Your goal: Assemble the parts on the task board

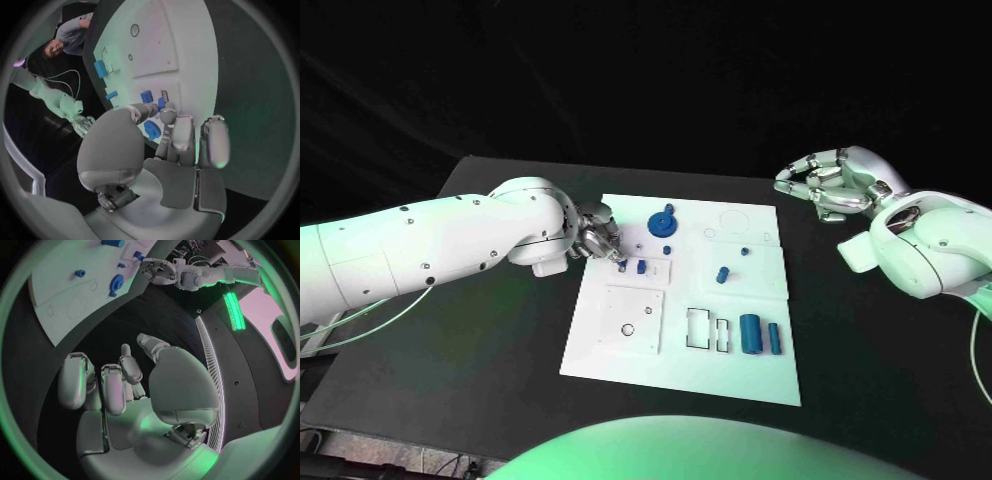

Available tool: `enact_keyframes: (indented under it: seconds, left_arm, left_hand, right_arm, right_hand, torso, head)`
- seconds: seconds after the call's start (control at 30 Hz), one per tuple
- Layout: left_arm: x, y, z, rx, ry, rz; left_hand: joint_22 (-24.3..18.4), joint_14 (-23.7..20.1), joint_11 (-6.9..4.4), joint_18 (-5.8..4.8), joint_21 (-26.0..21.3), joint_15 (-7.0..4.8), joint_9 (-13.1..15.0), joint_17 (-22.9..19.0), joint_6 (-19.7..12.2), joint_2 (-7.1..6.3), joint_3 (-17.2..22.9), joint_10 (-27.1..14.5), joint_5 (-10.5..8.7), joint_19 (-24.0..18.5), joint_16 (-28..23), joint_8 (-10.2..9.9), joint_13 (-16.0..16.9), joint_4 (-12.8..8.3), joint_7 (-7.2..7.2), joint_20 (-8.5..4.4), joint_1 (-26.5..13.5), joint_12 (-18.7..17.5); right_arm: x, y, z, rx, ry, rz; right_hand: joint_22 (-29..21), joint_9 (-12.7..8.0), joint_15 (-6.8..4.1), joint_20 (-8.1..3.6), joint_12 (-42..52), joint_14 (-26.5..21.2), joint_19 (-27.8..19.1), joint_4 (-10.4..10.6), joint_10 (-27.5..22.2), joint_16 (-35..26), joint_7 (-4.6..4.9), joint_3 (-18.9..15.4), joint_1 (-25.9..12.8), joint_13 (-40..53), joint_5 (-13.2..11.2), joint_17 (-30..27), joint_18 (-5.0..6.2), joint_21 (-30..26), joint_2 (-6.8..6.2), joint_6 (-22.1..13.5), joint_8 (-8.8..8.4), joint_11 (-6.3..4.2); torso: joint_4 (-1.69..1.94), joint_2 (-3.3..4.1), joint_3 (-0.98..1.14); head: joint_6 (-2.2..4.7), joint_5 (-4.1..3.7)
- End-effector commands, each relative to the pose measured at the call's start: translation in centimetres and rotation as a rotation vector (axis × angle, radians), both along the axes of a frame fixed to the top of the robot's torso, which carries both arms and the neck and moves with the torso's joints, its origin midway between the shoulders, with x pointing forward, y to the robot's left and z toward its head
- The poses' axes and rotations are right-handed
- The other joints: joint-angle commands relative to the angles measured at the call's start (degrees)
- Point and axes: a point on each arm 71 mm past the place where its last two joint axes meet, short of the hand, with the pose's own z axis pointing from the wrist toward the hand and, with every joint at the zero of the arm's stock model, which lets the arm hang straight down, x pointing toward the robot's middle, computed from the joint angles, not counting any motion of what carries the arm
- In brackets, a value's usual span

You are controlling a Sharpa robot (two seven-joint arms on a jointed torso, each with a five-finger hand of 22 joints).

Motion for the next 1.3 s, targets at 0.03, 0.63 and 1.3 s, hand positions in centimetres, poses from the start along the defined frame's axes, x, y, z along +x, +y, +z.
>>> enact_keyframes:
  seconds: [0.03, 0.63, 1.3]
  left_arm:
    - [-0.15, -0.18, -0.30, 0.033, 0.015, -0.031]
    - [-0.49, -0.29, -0.83, 0.070, 0.058, -0.058]
    - [-0.38, -0.85, -1.09, 0.068, 0.070, -0.062]
  left_hand:
    - [1.7, 0.0, 0.01, -0.64, 0.2, -0.46, 5.3, 0.0, 1.1, 0.03, 8.2, 0.4, 0.26, 0.4, -0.3, 0.3, 0.1, -7.9, -0.85, 0.08, -0.1, 0.3]
    - [1.7, 0.0, -0.09, -0.64, 0.3, -0.55, 5.7, 0.0, 1.3, -0.43, 9.5, 0.5, 0.29, 0.4, -0.3, 0.7, 0.4, -8.2, -0.97, -0.02, -0.7, 0.4]
    - [1.8, 0.0, -0.19, -0.65, 0.3, -0.61, 6.4, 0.0, 1.6, -0.98, 10.8, 0.7, 0.04, 0.4, -0.3, 1.5, 0.6, -8.2, -1.14, -0.10, -2.1, 0.5]
  right_arm:
    - [-0.08, 0.16, -0.06, 0.000, 0.003, 0.019]
    - [-0.10, 0.11, -0.12, 0.005, 0.008, 0.019]
    - [-0.12, 0.11, -0.14, 0.005, 0.008, 0.018]
  right_hand:
    - [8.3, 0.1, 0.37, -0.15, -0.2, 2.9, -0.3, 0.4, -0.4, -0.3, 0.10, -0.1, -0.6, 0.0, 0.3, 1.9, 0.46, -0.3, 0.09, -0.4, 0.22, 0.08]
    - [8.3, 0.1, 0.36, -0.15, -0.3, 2.9, -0.3, 0.5, -0.4, -0.4, 0.09, -0.1, -0.6, -0.1, 0.4, 1.9, 0.46, -0.4, 0.10, -0.5, 0.28, 0.07]
    - [8.3, 0.1, 0.35, -0.15, -0.3, 2.9, -0.4, 0.6, -0.5, -0.4, 0.07, -0.1, -0.5, -0.1, 0.5, 1.8, 0.48, -0.5, 0.10, -0.6, 0.38, 0.05]
  torso:
    - [0.02, -0.03, 0.01]
    - [-0.01, -0.03, 0.02]
    - [-0.04, 0.02, 0.03]
  head:
    - [-0.26, -0.06]
    - [-0.22, 0.01]
    - [-0.33, -0.02]
